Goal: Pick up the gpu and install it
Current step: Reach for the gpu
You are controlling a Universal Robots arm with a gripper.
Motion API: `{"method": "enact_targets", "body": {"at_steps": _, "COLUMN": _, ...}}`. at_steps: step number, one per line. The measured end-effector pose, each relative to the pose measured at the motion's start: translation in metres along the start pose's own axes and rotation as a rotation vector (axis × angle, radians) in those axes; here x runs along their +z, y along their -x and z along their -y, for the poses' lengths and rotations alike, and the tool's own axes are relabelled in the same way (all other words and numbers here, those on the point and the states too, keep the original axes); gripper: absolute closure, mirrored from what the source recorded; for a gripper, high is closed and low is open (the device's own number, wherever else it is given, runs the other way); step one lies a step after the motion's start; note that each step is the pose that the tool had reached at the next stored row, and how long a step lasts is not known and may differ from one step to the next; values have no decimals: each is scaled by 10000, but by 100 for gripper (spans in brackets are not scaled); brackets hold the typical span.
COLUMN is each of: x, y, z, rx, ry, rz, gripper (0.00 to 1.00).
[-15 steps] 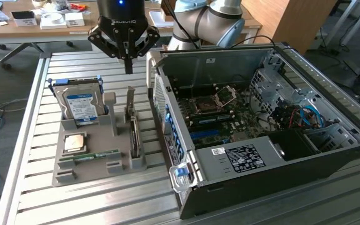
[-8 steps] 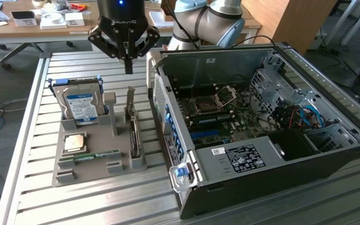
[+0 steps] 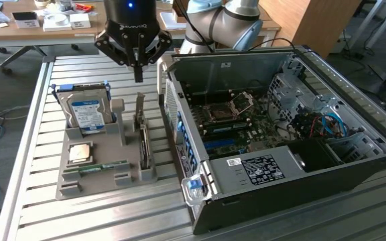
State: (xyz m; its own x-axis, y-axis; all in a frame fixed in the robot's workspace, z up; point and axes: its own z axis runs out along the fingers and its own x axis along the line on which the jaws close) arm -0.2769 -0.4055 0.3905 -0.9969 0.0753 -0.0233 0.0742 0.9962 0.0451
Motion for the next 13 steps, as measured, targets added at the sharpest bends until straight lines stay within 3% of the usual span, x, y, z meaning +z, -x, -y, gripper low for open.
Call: {"method": "enact_targets", "body": {"at_steps": 13, "x": -8, "y": 13, "z": 174, "rx": 0, "ry": 0, "rz": 0, "gripper": 89}}
